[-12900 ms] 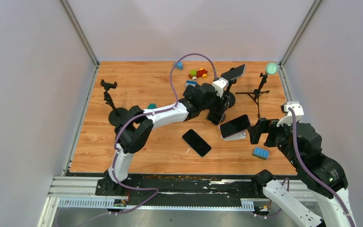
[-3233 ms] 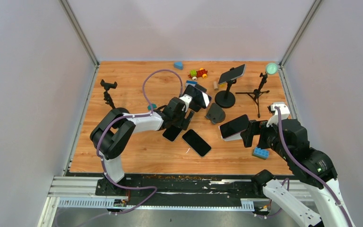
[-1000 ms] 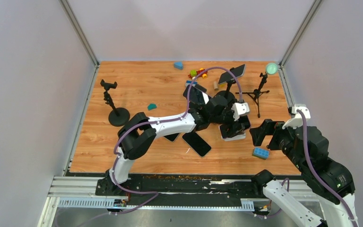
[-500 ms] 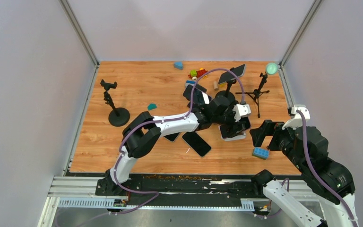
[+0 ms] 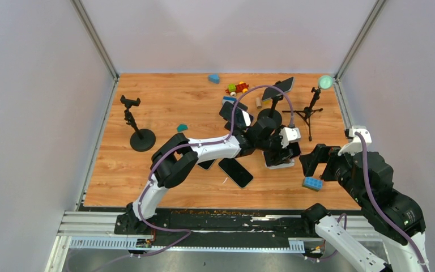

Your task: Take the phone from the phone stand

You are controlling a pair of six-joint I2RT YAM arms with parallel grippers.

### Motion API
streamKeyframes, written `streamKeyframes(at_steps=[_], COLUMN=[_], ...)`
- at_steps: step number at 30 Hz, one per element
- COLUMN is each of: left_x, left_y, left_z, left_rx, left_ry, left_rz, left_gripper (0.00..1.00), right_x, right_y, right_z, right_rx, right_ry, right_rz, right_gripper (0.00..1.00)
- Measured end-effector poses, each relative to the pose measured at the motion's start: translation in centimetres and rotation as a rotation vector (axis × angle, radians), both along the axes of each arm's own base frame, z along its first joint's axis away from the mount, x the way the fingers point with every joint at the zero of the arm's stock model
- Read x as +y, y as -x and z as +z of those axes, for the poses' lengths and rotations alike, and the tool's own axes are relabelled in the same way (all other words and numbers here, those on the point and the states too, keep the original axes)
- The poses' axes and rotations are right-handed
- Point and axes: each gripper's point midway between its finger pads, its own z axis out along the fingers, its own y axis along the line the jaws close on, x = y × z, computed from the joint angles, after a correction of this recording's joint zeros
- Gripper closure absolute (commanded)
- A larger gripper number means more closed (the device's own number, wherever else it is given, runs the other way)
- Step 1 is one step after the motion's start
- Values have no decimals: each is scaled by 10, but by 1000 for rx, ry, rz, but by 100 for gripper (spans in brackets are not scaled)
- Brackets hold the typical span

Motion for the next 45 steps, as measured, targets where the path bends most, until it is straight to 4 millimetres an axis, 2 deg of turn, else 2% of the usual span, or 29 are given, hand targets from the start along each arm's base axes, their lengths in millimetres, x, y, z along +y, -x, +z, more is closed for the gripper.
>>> streamKeyframes(at_steps=[7, 17, 26, 30, 33, 35, 38, 45], left_x=[0, 2, 1, 2, 3, 4, 5, 8], left_y=[1, 1, -1, -1, -3, -4, -6, -12], left_z=[0, 3, 14, 14, 15, 15, 15, 35], left_rx=[6, 19, 31, 36, 44, 52, 69, 92], left_ry=[-6, -26, -39, -41, -40, -39, -36, 16], left_rz=[-1, 2, 17, 20, 28, 34, 42, 72], left_gripper=[41, 48, 57, 63, 72, 80, 99, 100], right_x=[0, 0, 0, 0, 0, 0, 0, -1], right_y=[0, 0, 0, 0, 0, 0, 0, 1], right_z=[0, -6, -12, -13, -13, -13, -12, -12], right_rx=[0, 16, 34, 35, 35, 34, 31, 26], right_ry=[0, 8, 15, 16, 16, 15, 13, 11], right_rz=[0, -1, -2, -2, -2, -2, -2, -2], right_gripper=[5, 5, 5, 5, 5, 5, 5, 5])
